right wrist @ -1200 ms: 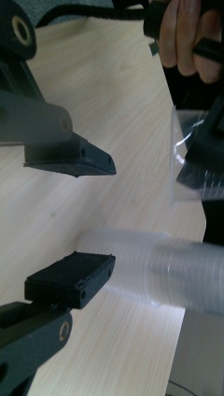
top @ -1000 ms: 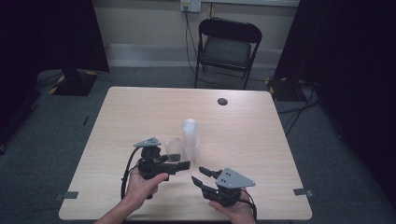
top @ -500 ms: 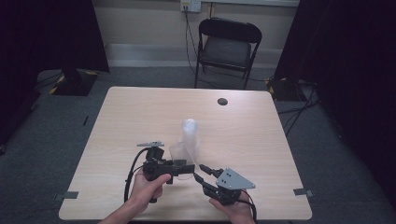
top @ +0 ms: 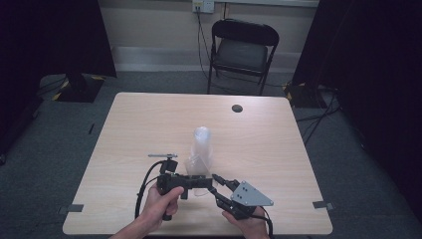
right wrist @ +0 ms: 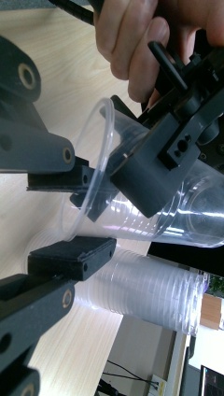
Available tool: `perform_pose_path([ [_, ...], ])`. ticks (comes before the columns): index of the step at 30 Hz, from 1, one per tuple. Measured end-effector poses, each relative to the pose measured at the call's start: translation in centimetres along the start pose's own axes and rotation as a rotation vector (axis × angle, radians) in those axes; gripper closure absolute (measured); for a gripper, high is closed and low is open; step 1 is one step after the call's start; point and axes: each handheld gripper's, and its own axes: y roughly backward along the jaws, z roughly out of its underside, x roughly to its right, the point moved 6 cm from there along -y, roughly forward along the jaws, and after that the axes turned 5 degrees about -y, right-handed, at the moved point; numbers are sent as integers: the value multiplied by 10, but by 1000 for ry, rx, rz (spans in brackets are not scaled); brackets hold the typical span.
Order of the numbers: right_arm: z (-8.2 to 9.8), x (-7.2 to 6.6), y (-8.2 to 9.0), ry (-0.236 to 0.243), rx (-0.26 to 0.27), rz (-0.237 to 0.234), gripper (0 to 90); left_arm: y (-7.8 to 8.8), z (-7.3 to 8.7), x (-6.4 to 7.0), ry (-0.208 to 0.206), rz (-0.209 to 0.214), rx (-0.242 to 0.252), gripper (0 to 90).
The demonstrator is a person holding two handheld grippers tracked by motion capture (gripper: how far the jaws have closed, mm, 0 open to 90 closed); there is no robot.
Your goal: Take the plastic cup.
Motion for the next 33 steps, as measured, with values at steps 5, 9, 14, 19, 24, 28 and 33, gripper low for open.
perform_pose_path([
  [5, 0, 1, -1, -1, 5, 7, 705, -10, 5, 7, 19, 38, -25, 330],
  [9, -1, 3, -2, -5, 21, 18, 708, -14, 7, 10, 26, 63, -37, 328],
  [14, 1, 1, -3, 17, 19, 14, 739, -18, 10, 11, 12, 61, -48, 310],
  [19, 1, 2, -2, 20, 23, 26, 776, -19, 10, 12, -6, 64, -46, 288],
  [24, 1, 6, 0, 21, 28, 45, 815, -17, 9, 10, -38, 54, -46, 254],
  [28, 0, 8, 1, 13, 32, 52, 834, -16, 8, 11, -50, 56, -37, 237],
  [33, 0, 10, 3, 12, 18, 76, 855, -14, 7, 10, -74, 44, -35, 219],
])
